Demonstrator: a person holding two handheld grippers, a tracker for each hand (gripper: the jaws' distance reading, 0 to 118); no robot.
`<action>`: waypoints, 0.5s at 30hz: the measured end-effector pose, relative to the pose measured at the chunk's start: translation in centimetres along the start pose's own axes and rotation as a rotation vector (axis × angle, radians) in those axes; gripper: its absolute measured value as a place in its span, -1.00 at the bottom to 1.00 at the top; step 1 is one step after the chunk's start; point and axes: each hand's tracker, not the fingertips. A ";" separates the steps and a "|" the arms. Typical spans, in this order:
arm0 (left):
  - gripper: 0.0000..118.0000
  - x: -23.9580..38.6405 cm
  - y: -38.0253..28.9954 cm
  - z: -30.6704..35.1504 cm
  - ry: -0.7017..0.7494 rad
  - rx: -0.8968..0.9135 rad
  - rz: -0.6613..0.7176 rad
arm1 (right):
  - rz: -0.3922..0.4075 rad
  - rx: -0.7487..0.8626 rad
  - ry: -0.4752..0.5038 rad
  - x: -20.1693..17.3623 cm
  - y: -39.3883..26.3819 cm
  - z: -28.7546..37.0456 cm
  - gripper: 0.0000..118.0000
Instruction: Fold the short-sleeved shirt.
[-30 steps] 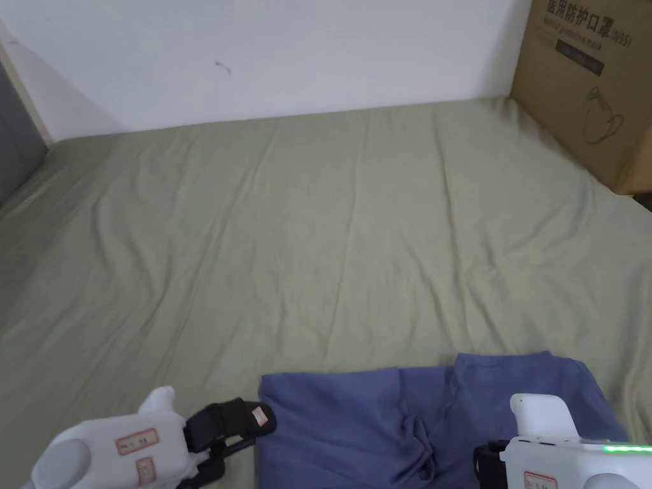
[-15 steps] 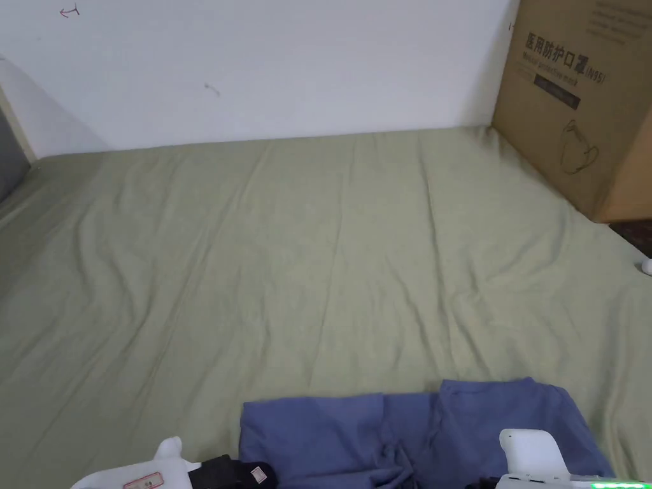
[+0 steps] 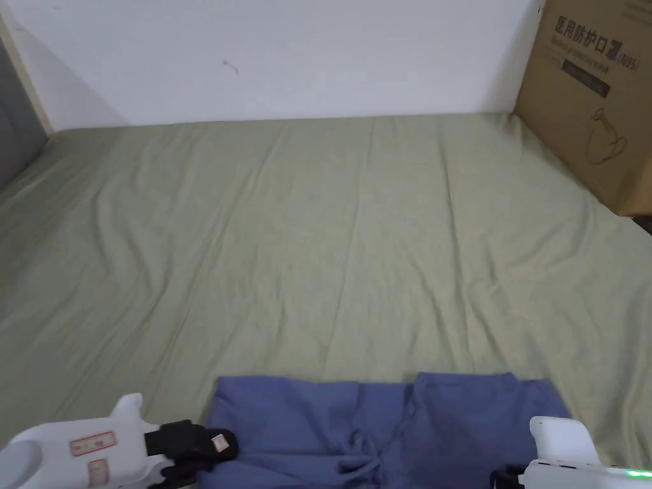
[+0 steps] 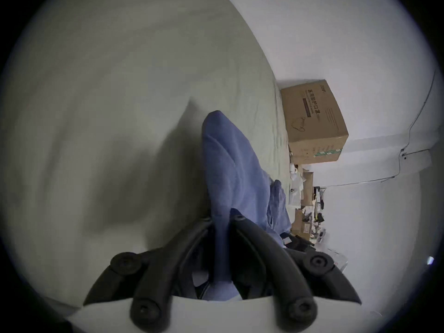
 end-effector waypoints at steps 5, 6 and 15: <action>-0.86 -2.5 1.8 6.5 0.134 0.078 -0.005 | 0.008 -0.008 0.015 -0.5 0.2 -0.5 -1.00; -0.86 -3.1 2.1 7.8 0.159 0.096 0.003 | 0.011 -0.010 0.023 -0.6 0.2 -0.6 -1.00; -0.86 1.0 0.9 11.6 0.237 0.182 -0.027 | 0.027 -0.025 0.041 -1.0 0.1 -1.2 -1.00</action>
